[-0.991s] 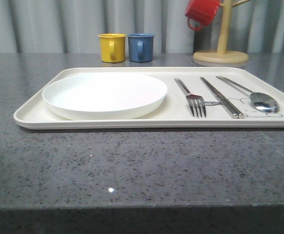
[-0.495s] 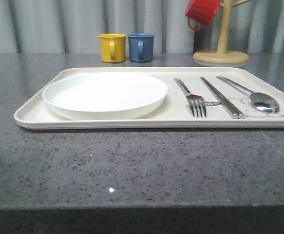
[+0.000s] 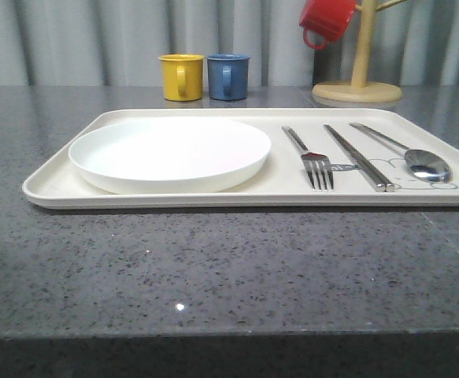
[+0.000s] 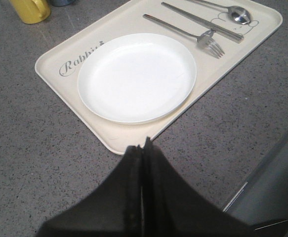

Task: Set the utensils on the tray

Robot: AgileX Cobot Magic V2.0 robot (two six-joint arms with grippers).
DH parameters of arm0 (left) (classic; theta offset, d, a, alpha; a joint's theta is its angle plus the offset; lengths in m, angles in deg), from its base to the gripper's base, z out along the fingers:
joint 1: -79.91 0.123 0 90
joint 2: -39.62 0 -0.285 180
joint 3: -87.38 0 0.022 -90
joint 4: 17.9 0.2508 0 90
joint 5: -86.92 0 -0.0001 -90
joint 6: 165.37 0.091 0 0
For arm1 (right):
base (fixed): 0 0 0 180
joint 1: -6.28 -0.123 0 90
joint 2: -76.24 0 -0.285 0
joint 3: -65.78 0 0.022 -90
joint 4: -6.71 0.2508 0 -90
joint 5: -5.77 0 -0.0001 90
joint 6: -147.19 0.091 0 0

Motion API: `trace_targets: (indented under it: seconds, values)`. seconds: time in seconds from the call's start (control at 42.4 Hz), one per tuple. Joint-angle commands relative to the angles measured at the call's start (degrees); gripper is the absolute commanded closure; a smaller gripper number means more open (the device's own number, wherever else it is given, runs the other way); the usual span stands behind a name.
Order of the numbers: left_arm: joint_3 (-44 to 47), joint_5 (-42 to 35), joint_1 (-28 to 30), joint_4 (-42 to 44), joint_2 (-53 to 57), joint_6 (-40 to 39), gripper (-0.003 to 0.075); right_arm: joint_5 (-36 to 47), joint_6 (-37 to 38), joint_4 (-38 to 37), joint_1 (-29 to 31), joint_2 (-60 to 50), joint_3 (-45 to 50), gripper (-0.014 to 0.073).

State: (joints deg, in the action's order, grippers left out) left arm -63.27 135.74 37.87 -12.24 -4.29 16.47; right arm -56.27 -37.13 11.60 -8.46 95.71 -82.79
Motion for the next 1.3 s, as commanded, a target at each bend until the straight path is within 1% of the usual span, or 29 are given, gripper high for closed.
trace_targets:
  seconds: [0.0, 0.283, 0.354, 0.448, 0.495, 0.566, 0.613, 0.661, 0.778, 0.896, 1.085, 1.179, 1.227, 1.274]
  values:
    - [-1.5, -4.1, -0.3, 0.2, 0.1, -0.7, 0.0741, 4.4, 0.2, 0.3, -0.1, 0.9, -1.1, 0.0707]
    - [-1.3, -4.3, -0.3, 0.2, 0.8, -0.7, 0.0741, 4.4, 0.2, 0.3, -0.1, 0.9, -1.1, 0.0707]
    - [-0.9, -4.3, 0.8, -0.2, 1.7, -0.7, 0.0741, 4.4, 0.2, 0.3, -0.1, 0.9, -1.1, 0.0707]
    - [0.9, -4.8, 4.0, 0.7, 3.7, -0.7, 0.0741, 4.4, 0.2, 0.3, -0.1, 0.9, -1.1, 0.0707]
    - [3.4, -8.1, 6.2, 0.7, 5.2, -0.7, 0.0741, 4.4, 0.2, 0.3, -0.1, 0.9, -1.1, 0.0707]
    - [8.6, -16.0, 10.1, 0.5, 8.2, -0.7, 0.0741, 4.4, 0.2, 0.3, 0.0, 0.9, -1.1, 0.0707]
    - [13.5, -22.8, 12.9, 0.3, 10.6, -0.7, 0.0741, 4.4, 0.2, 0.3, 0.0, 0.9, -1.1, 0.0707]
    - [18.1, -28.1, 16.1, -0.2, 13.5, -0.7, 0.0741, 4.4, 0.2, 0.3, 0.0, 0.9, -1.1, 0.0707]
    - [28.3, -37.3, 22.7, -5.3, 20.0, -0.7, 0.0741, 4.4, 0.2, 0.3, 0.0, 0.9, -1.1, 0.0707]
    - [37.1, -43.0, 28.5, -7.9, 25.9, -0.7, 0.0741, 4.4, 0.2, 0.3, 0.0, 0.9, -1.1, 0.0707]
    - [46.2, -49.4, 33.8, -9.0, 33.4, -0.7, 0.0741, 4.4, 0.2, 0.3, 0.0, 0.9, -1.1, 0.0707]
    - [48.9, -53.5, 35.8, -8.9, 35.5, -0.7, 0.0741, 4.4, 0.2, 0.3, 0.0, 0.9, -1.1, 0.0707]
    - [48.6, -51.7, 36.4, -8.2, 36.3, -0.7, 0.0741, 4.4, 0.2, 0.3, 0.0, 0.9, -1.1, 0.0707]
    - [48.7, -52.3, 36.8, -6.5, 37.0, -0.7, 0.0741, 4.4, 0.2, 0.3, 0.0, 0.9, -1.1, 0.0707]
